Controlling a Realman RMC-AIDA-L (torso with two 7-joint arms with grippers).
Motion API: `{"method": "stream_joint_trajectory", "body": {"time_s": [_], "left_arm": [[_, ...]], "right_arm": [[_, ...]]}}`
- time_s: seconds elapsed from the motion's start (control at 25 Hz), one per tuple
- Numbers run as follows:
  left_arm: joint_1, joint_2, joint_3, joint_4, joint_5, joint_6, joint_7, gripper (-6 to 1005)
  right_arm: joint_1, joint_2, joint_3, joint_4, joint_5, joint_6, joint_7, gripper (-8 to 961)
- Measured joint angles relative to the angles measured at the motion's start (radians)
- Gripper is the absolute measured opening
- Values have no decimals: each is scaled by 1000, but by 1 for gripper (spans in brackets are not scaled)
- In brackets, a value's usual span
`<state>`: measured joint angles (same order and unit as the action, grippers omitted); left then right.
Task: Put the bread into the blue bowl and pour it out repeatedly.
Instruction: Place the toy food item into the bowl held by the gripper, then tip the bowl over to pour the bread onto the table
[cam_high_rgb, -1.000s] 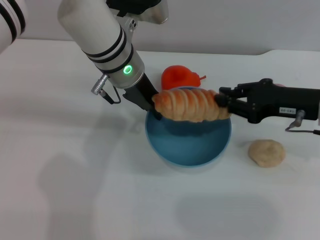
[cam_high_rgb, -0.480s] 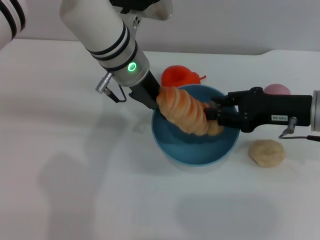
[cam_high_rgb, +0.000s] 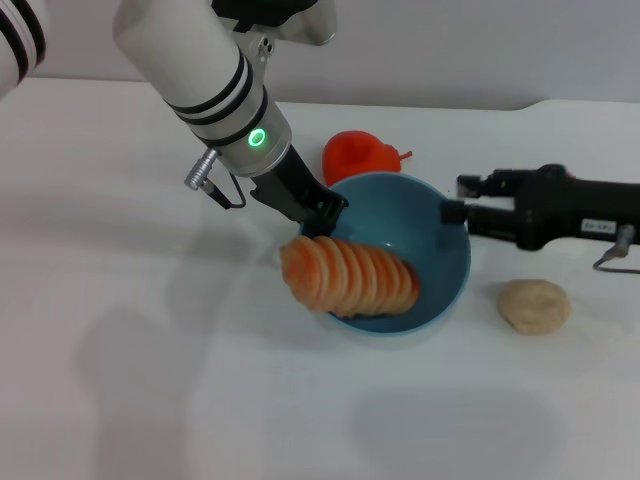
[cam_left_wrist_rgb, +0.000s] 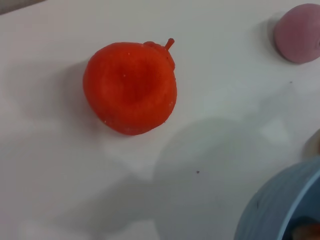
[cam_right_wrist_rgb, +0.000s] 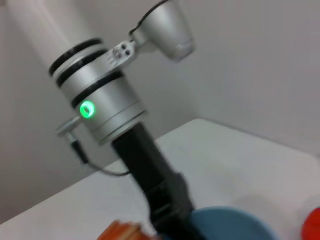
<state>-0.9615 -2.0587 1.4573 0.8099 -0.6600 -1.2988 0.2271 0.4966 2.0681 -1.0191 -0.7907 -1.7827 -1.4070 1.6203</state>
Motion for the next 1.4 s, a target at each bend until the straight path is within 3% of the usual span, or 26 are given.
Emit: {"method": "stream_joint_trajectory", "body": {"time_s": [0.24, 0.4, 0.56, 0.88, 1.2, 1.4], "left_arm": [[4, 0, 3, -2, 7, 26, 0, 24], [6, -4, 27, 0, 15, 100, 8, 24], [4, -11, 128, 1, 5, 211, 34, 24], [5, -13, 239, 8, 0, 378, 35, 12], [24, -14, 395, 3, 31, 640, 37, 12], [52, -15, 423, -8, 39, 790, 37, 12]], "right_arm": [[-61, 3, 81, -2, 161, 2, -24, 487], [-124, 3, 161, 66, 397, -3, -133, 487], [-186, 2, 204, 185, 606, 7, -213, 487], [-214, -1, 317, 337, 660, 10, -219, 487], [-250, -1, 331, 371, 662, -4, -220, 487], [-257, 0, 332, 379, 662, -6, -220, 487]]}}
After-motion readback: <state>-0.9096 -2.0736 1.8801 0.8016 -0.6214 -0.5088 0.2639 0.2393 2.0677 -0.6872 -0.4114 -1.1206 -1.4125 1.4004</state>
